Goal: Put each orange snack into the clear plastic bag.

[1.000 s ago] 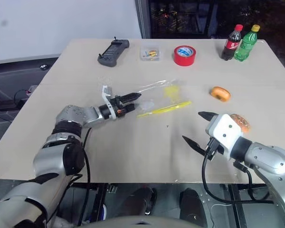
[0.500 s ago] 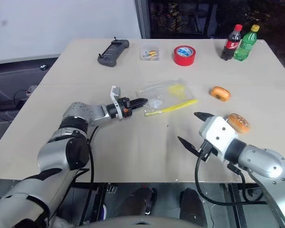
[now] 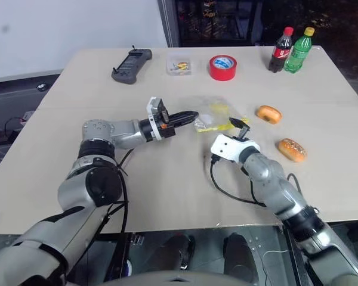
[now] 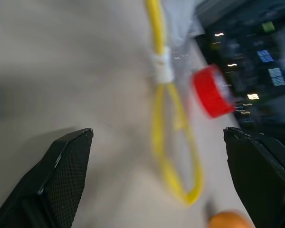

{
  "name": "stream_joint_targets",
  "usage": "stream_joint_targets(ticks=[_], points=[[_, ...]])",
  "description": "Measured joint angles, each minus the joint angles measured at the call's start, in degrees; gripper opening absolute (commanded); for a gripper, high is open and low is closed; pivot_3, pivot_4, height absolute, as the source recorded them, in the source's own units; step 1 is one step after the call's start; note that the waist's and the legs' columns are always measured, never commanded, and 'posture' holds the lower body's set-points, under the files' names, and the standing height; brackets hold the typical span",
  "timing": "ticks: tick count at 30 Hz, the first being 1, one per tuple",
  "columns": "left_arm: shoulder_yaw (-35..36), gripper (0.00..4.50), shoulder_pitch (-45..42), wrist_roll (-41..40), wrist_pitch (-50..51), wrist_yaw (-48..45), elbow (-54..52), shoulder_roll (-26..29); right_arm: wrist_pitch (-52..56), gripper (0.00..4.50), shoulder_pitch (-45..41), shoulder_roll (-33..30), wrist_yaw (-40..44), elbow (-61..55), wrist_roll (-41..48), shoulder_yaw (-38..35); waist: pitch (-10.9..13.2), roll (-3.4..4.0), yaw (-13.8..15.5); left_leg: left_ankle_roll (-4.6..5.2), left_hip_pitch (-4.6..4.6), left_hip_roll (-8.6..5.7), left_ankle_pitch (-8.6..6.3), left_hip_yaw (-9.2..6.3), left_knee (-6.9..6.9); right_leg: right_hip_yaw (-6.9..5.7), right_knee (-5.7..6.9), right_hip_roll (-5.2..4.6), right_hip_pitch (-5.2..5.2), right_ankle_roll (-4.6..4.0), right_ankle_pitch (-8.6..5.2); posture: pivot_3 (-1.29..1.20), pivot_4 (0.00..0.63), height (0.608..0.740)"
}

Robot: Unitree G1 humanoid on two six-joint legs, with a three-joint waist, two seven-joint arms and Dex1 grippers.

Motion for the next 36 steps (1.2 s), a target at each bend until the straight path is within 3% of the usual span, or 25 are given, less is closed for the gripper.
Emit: stream_joint_targets(ticks=[1, 4, 12, 18, 22, 25, 26, 28, 33, 36], points=[[1.3, 0.12, 0.3, -0.8, 0.8, 1.3, -1.4, -0.4, -1.8, 4.5, -2.1, 1.3, -1.6, 4.0, -0.9, -0.2, 0.0, 0.0, -0.2, 0.0, 0.01, 0.0, 0.0, -0.01, 0.0, 0.0, 0.02, 0.01, 0.0, 0.0, 0.0, 0.0, 0.15, 0.74], [3.2, 0.0, 1.3, -1.8, 2.1, 3.5, -3.6, -0.6, -4.7, 3.65, -4.0, 3.0, -3.4, 9.1, -1.3, -0.8, 0.0, 0.0, -0.5, 0.0, 0.01, 0.01, 0.0, -0.02, 0.0, 0.01, 0.03, 0.03, 0.0, -0.01, 0.0, 0.0, 0.15, 0.74], [8.1, 0.0, 2.3, -4.4, 5.1, 9.3, -9.6, -1.4, -12.0, 0.09, -7.5, 6.2, -3.6, 20.3, 0.2, -3.6, 0.0, 0.01, -1.2, 0.0, 0.04, 0.03, 0.0, 0.01, 0.01, 0.07, 0.09, 0.06, -0.01, -0.01, 0.0, 0.0, 0.15, 0.74], [5.0, 0.0, 7.5, -6.9, 5.7, 10.2, -21.2, -1.1, -15.1, 0.04, -9.9, 6.8, -2.0, 22.5, 1.0, -4.8, 0.0, 0.02, -1.6, 0.0, 0.05, 0.03, 0.0, 0.06, 0.0, 0.13, 0.09, 0.06, -0.01, -0.01, 0.0, 0.0, 0.15, 0.74], [-7.9, 1.2, 15.8, -5.3, 0.6, 5.6, -39.5, 3.9, -15.5, 0.0, -13.0, 6.3, 1.2, 23.0, 2.3, -6.5, 0.0, 0.05, -2.1, 0.0, 0.06, 0.06, 0.0, 0.14, -0.01, 0.21, 0.1, 0.06, 0.0, -0.03, 0.01, 0.0, 0.15, 0.74], [-23.1, 2.33, 22.8, 3.3, -13.9, -1.8, -55.5, 14.4, -14.4, 0.0, -17.3, 5.1, 5.2, 24.9, 2.5, -6.8, 0.1, 0.11, -2.3, -0.01, 0.17, 0.1, 0.0, 0.31, -0.15, 0.38, 0.09, 0.1, -0.02, -0.04, 0.01, 0.0, 0.15, 0.74], [-30.3, 2.33, 25.9, 9.7, -23.5, -5.8, -61.6, 20.5, -13.5, 0.0, -19.1, 4.7, 7.1, 25.4, 2.4, -6.9, 0.1, 0.12, -2.4, -0.01, 0.2, 0.14, 0.0, 0.41, -0.22, 0.46, 0.05, 0.14, -0.05, -0.06, 0.02, 0.0, 0.15, 0.74], [-36.2, 2.33, 27.9, 15.8, -33.3, -9.7, -67.3, 24.1, -12.3, 0.0, -21.0, 4.3, 9.1, 26.0, 2.4, -6.9, 0.0, 0.14, -1.8, -0.01, 0.28, 0.16, 0.0, 0.47, -0.38, 0.55, -0.05, 0.17, -0.05, -0.06, 0.02, 0.0, 0.15, 0.74], [-48.8, 2.33, 30.6, 30.3, -50.0, -10.9, -76.7, 27.2, -7.7, 0.0, -24.9, 6.2, 14.1, 26.5, 2.3, -6.5, 0.1, 0.16, -0.8, 0.0, 0.27, 0.19, 0.0, 0.54, -0.65, 0.66, -0.22, 0.21, -0.15, -0.06, 0.02, 0.0, 0.15, 0.74], [-53.6, 2.33, 30.9, 36.8, -53.0, -9.4, -77.9, 27.2, -6.0, 0.0, -26.4, 7.3, 15.5, 26.3, 2.0, -6.3, 0.1, 0.16, -0.8, 0.0, 0.26, 0.26, 0.0, 0.56, -0.81, 0.7, -0.29, 0.27, -0.24, -0.06, 0.02, 0.0, 0.15, 0.74]])
